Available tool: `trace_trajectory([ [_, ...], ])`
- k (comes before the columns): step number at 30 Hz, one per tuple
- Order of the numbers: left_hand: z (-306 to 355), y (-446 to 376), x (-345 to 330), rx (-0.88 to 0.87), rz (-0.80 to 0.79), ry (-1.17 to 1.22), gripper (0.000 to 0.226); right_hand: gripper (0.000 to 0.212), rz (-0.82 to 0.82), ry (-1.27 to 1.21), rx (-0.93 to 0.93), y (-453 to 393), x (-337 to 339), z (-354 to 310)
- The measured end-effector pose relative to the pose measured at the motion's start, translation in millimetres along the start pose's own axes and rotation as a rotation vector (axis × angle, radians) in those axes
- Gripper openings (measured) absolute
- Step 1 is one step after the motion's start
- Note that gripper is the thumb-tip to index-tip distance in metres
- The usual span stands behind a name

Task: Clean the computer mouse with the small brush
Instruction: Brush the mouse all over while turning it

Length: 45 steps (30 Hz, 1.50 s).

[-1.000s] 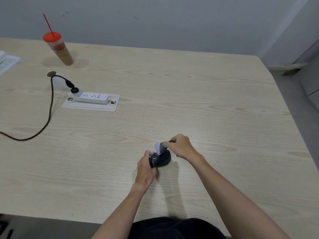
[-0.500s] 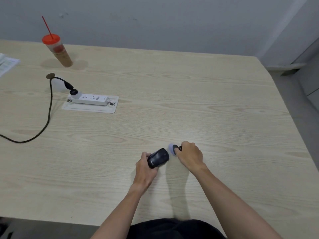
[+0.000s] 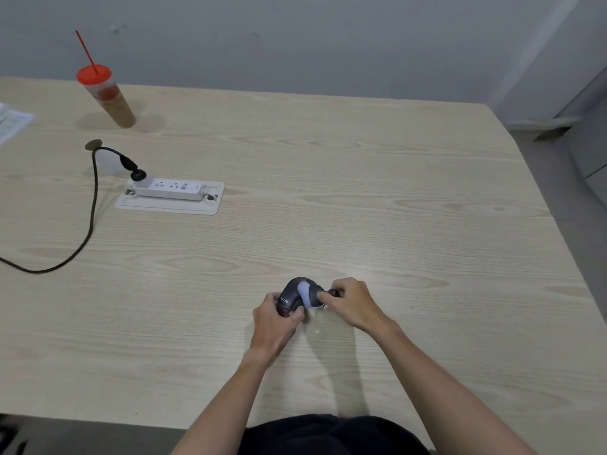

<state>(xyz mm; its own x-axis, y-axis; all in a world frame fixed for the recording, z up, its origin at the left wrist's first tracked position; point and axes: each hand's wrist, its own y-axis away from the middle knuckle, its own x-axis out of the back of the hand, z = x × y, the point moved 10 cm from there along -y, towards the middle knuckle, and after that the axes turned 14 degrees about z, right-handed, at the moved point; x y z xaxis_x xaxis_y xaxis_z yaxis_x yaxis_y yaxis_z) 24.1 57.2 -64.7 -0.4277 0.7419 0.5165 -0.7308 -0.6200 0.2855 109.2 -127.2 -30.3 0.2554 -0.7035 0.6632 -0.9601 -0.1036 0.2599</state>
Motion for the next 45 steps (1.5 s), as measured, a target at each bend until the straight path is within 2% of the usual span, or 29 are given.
trace_trajectory([
  [3, 0.1, -1.1, 1.3, 0.009, 0.007, 0.006, 0.029, 0.039, 0.127, 0.212, -0.015, -5.4, 12.0, 5.9],
  [5, -0.8, -1.6, 1.6, 0.027, 0.007, 0.015, 0.028, 0.039, 0.176, 0.172, -0.010, -8.6, 18.6, 3.9],
  [8, -2.4, -2.1, -0.3, 0.048, -0.006, 0.020, 0.028, 0.041, 0.030, -0.031, 0.017, -7.3, 7.7, -6.9],
  [10, -1.8, -2.4, -1.2, 0.055, -0.017, 0.020, 0.027, 0.041, -0.029, 0.024, 0.019, -5.3, 0.9, -5.8],
  [13, -1.8, -3.4, 1.0, 0.072, -0.006, 0.003, 0.028, 0.039, 0.114, 0.252, -0.019, -8.8, 15.3, 4.7],
  [14, -1.8, -3.7, 0.9, 0.075, -0.008, -0.001, 0.028, 0.040, 0.153, 0.261, -0.023, -9.7, 19.7, 6.0],
  [15, -1.9, -3.7, 0.5, 0.077, -0.012, -0.005, 0.029, 0.041, 0.154, 0.225, -0.014, -10.1, 19.8, 4.9],
  [18, -1.4, -4.7, 0.1, 0.077, -0.013, -0.017, 0.029, 0.043, 0.023, 0.038, 0.007, -8.4, 5.7, -5.0],
  [20, -1.8, -5.4, -0.3, 0.086, -0.015, -0.024, 0.029, 0.041, 0.031, 0.150, -0.001, -9.9, 4.6, -1.8],
  [22, -2.6, -5.8, -0.2, 0.092, -0.021, -0.034, 0.029, 0.040, 0.108, 0.316, -0.031, -12.0, 14.3, 2.3],
  [23, -3.1, -6.0, -0.6, 0.093, -0.024, -0.038, 0.029, 0.041, 0.138, 0.317, -0.036, -12.8, 18.1, 2.2],
  [27, -1.8, -4.8, 0.0, 0.094, -0.026, -0.034, 0.029, 0.043, 0.020, -0.057, -0.073, -13.0, 5.8, -2.4],
  [28, -1.8, -4.4, 0.1, 0.095, -0.027, -0.031, 0.029, 0.043, -0.015, -0.078, -0.099, -11.9, 3.0, -1.1],
  [30, -1.7, -3.4, -0.8, 0.093, -0.039, -0.022, 0.031, 0.043, 0.016, 0.092, -0.104, -12.9, 7.3, 7.9],
  [32, -1.7, -2.9, -1.5, 0.091, -0.051, -0.014, 0.033, 0.043, 0.128, 0.230, -0.085, -15.4, 22.3, 10.3],
  [34, -0.4, -2.6, -1.5, 0.083, -0.047, -0.001, 0.034, 0.045, 0.169, 0.112, -0.046, -17.6, 28.6, 3.2],
  [38, 2.8, -2.7, 0.1, 0.056, -0.002, 0.026, 0.036, 0.054, 0.007, -0.154, 0.025, -12.6, 18.3, -21.0],
  [40, 3.3, -3.0, 0.2, 0.041, 0.018, 0.046, 0.040, 0.054, -0.006, -0.039, 0.065, -11.1, 15.4, -24.3],
  [42, 2.9, -2.7, 0.8, 0.028, 0.038, 0.056, 0.043, 0.048, 0.089, 0.148, 0.096, -13.2, 22.4, -25.2],
  [44, 1.1, -2.8, 1.8, 0.022, 0.058, 0.066, 0.044, 0.048, 0.145, 0.104, 0.111, -13.6, 27.5, -31.0],
  [45, 0.0, -3.1, 2.4, 0.021, 0.065, 0.069, 0.046, 0.049, 0.113, 0.022, 0.125, -13.4, 23.9, -35.1],
])
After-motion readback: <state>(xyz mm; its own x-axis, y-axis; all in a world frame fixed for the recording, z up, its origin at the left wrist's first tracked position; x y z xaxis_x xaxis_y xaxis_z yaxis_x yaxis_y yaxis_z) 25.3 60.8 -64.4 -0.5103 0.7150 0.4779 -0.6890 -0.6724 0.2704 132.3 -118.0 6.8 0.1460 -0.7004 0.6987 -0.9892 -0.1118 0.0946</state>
